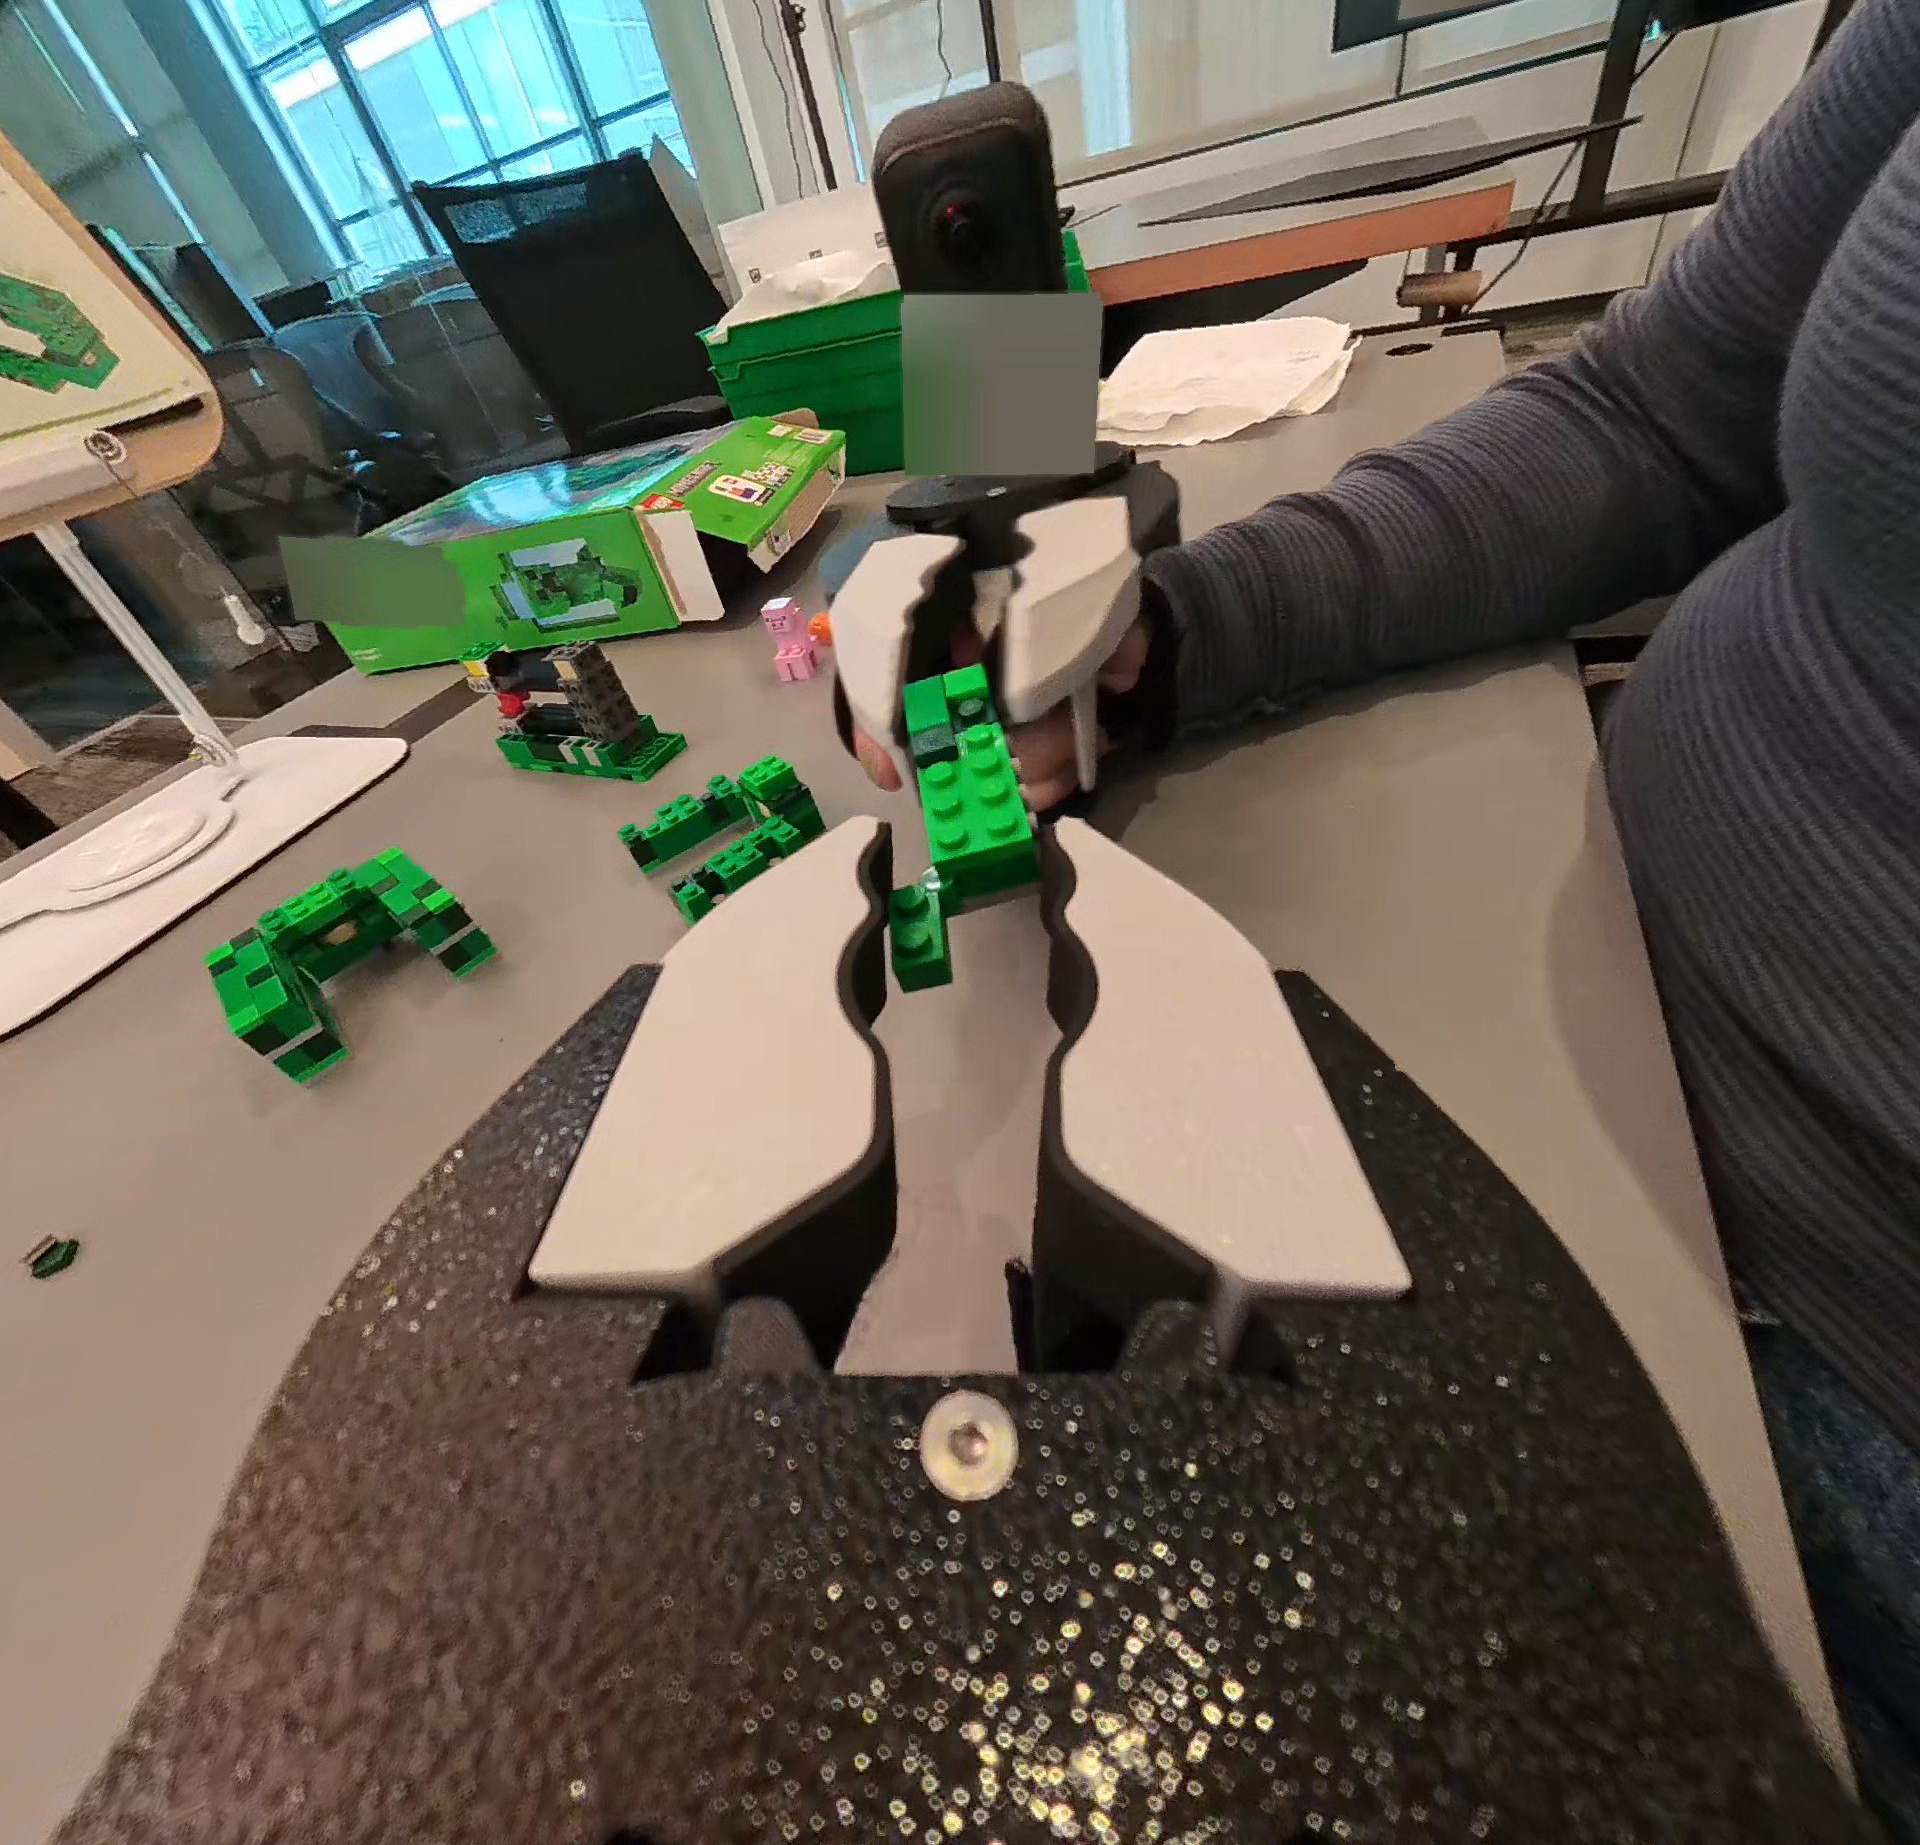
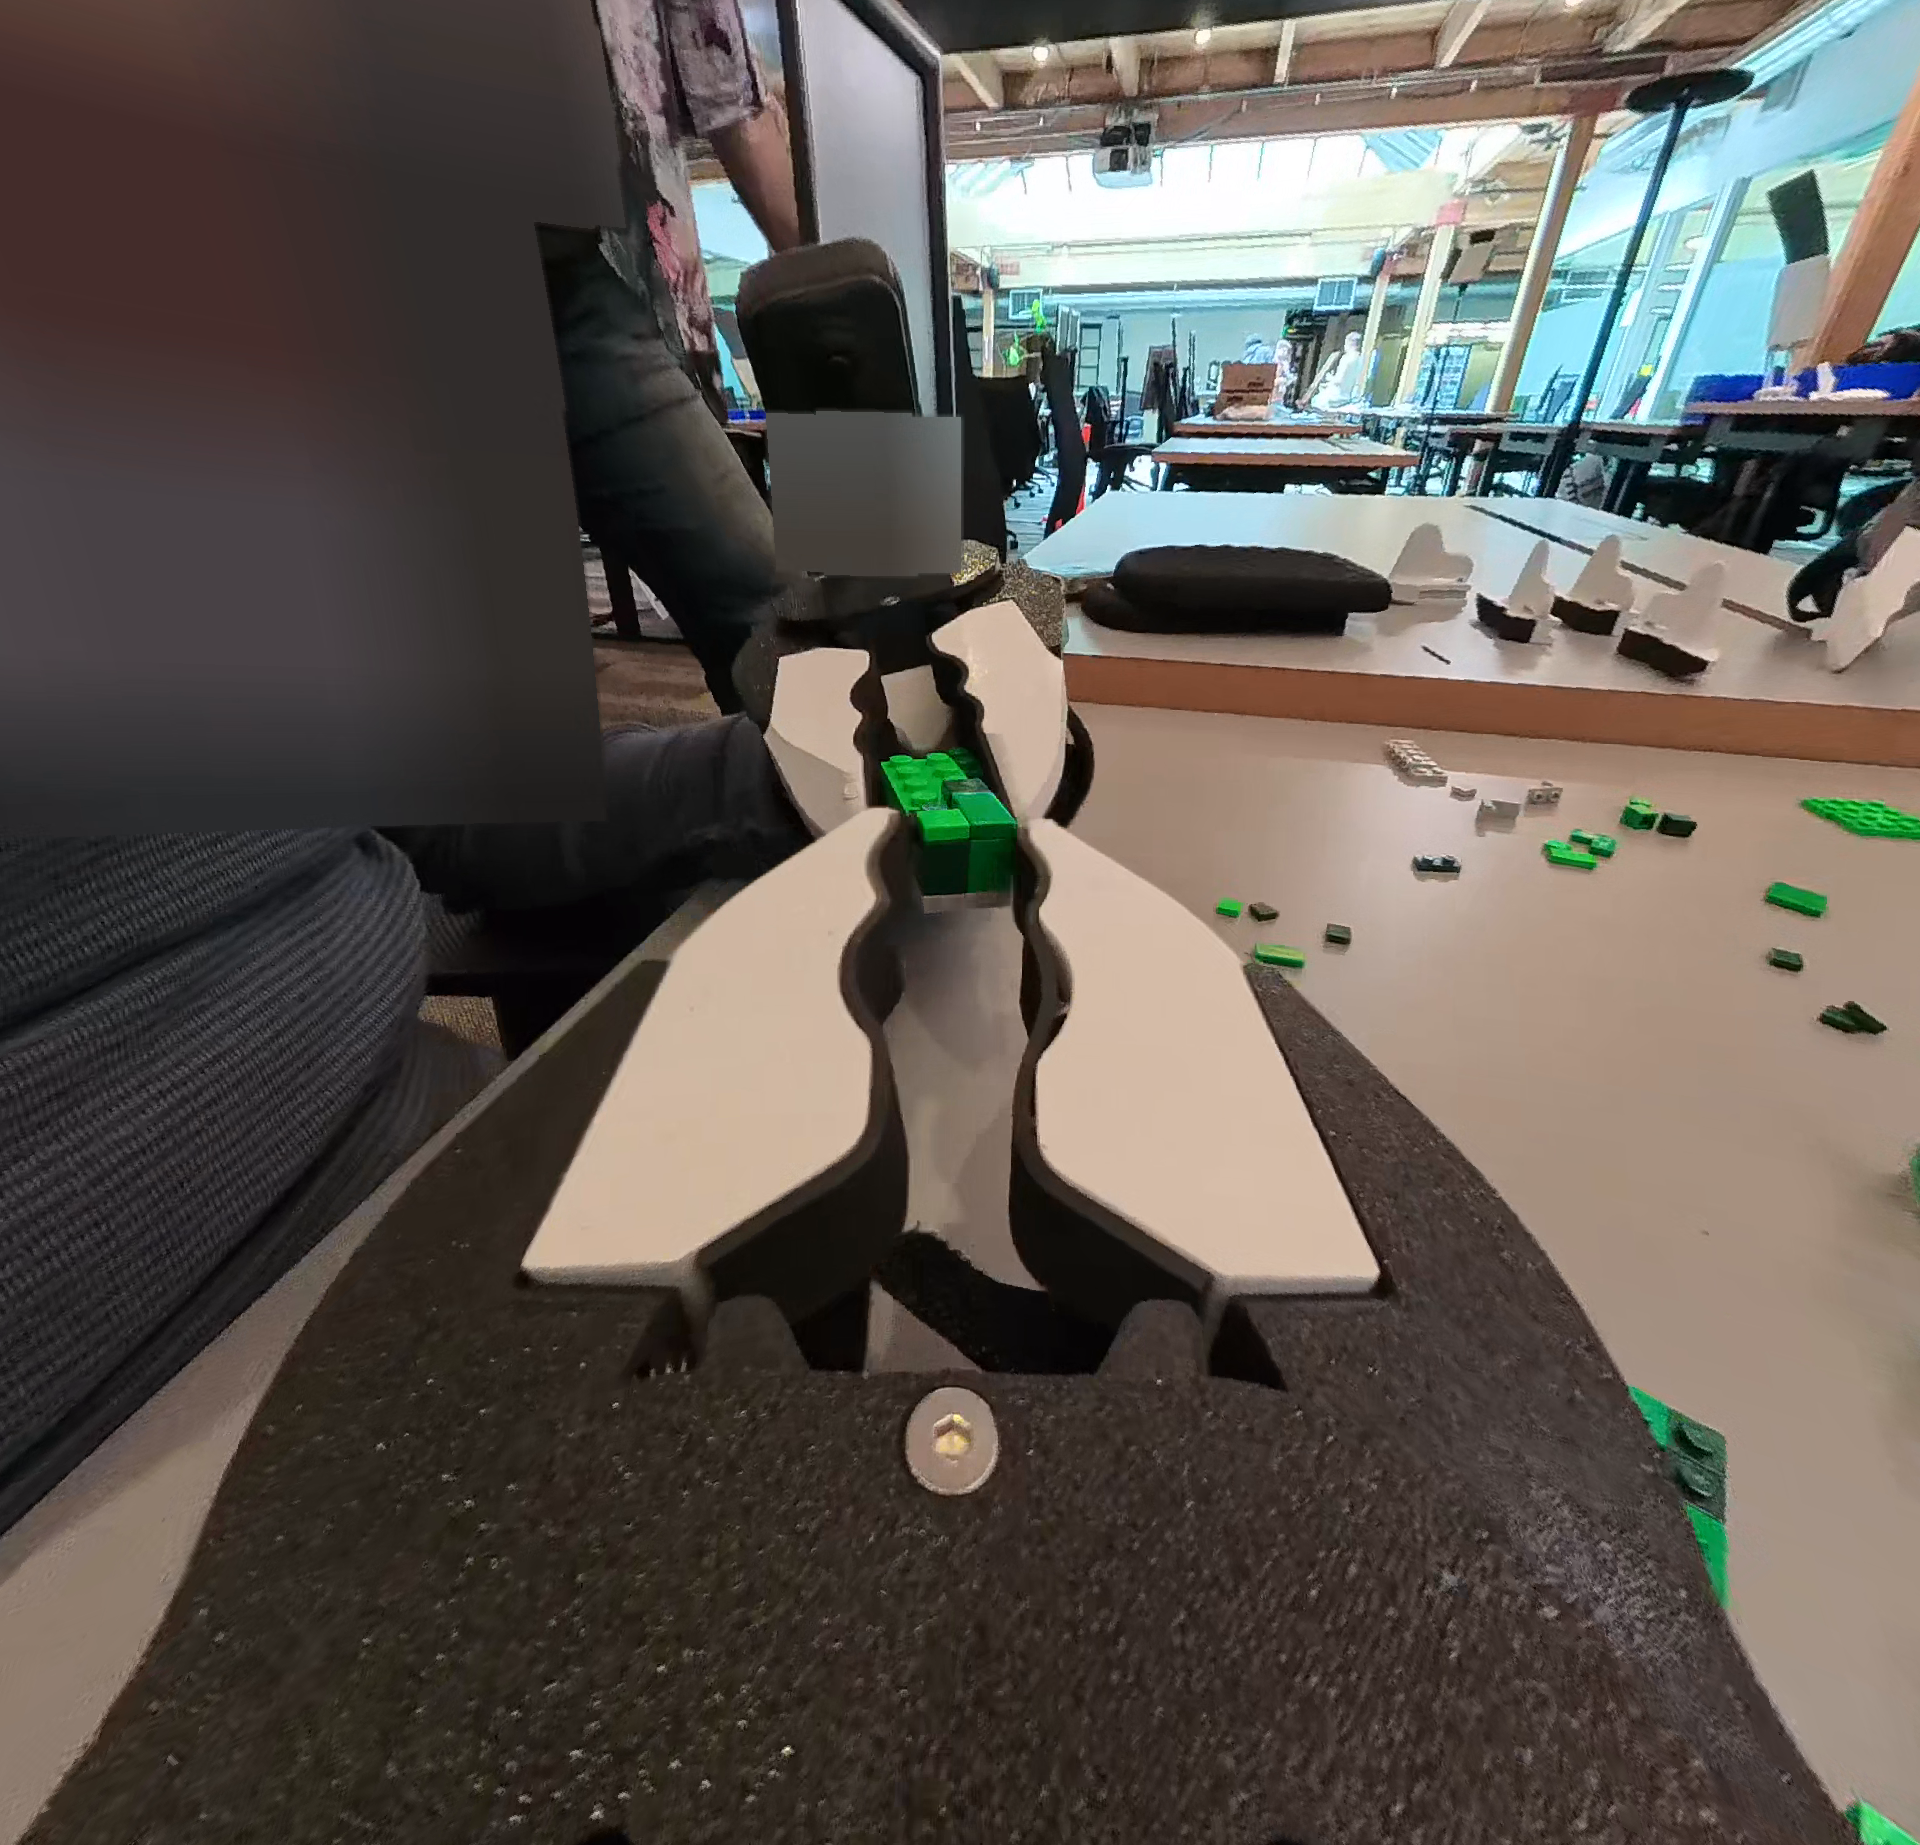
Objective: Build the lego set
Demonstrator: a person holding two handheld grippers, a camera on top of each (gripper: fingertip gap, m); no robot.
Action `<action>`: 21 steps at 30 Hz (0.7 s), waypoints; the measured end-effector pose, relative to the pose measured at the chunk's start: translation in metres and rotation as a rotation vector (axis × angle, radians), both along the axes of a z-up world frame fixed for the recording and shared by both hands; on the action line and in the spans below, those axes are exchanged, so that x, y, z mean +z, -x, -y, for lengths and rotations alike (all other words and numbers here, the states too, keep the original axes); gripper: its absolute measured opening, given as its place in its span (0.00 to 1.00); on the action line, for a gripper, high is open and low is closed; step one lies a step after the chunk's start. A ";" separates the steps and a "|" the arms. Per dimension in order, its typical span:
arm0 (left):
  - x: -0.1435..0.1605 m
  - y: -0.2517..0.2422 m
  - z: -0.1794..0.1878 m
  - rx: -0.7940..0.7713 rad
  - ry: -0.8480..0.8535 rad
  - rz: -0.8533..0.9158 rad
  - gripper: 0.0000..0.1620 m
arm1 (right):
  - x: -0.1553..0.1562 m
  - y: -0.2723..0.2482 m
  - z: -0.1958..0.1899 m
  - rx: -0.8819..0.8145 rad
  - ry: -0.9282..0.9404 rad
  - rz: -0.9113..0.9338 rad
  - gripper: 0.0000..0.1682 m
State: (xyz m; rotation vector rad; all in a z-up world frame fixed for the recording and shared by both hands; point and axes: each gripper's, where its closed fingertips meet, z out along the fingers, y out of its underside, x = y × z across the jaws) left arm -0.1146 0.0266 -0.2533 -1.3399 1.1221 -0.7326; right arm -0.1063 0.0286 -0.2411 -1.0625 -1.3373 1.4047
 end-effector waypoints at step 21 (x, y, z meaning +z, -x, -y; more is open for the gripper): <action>0.014 0.012 -0.010 0.046 0.084 0.157 0.20 | 0.014 -0.009 -0.018 -0.036 0.131 -0.110 0.10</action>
